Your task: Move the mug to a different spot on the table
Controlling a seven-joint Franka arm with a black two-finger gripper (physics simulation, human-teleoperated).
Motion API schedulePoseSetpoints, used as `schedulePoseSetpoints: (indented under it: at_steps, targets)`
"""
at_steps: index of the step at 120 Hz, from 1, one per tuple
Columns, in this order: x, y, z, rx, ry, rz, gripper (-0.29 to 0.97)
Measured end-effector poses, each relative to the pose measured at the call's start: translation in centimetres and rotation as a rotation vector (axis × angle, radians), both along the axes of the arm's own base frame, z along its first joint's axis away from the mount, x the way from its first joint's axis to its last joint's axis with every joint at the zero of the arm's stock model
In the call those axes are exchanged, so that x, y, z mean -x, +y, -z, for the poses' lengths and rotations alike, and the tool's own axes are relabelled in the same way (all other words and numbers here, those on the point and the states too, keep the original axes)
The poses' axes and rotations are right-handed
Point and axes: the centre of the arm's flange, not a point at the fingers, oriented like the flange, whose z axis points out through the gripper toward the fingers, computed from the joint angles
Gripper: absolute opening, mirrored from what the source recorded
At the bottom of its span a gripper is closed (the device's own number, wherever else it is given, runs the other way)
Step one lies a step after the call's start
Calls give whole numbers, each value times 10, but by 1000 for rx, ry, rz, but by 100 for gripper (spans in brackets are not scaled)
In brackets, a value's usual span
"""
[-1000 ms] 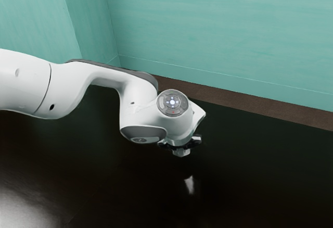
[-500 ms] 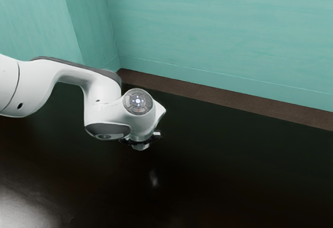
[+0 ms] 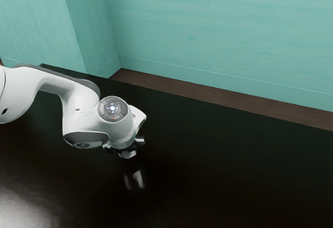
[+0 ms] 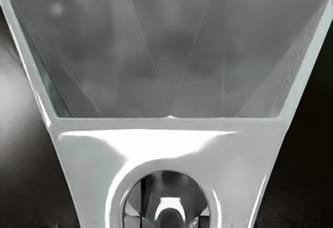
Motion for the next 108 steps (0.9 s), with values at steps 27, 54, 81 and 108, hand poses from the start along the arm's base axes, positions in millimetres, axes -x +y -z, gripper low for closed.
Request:
schedulePoseSetpoints:
  at_steps: [27, 54, 81, 108]
  targets:
    - [-3, 0, -4, 28, -17, 24, 1]
    - [-3, 20, 3, 50, -8, 23, 1]
    - [11, 27, 9, 40, 13, 40, 1]
    - [20, 27, 14, 32, 30, 59, 1]
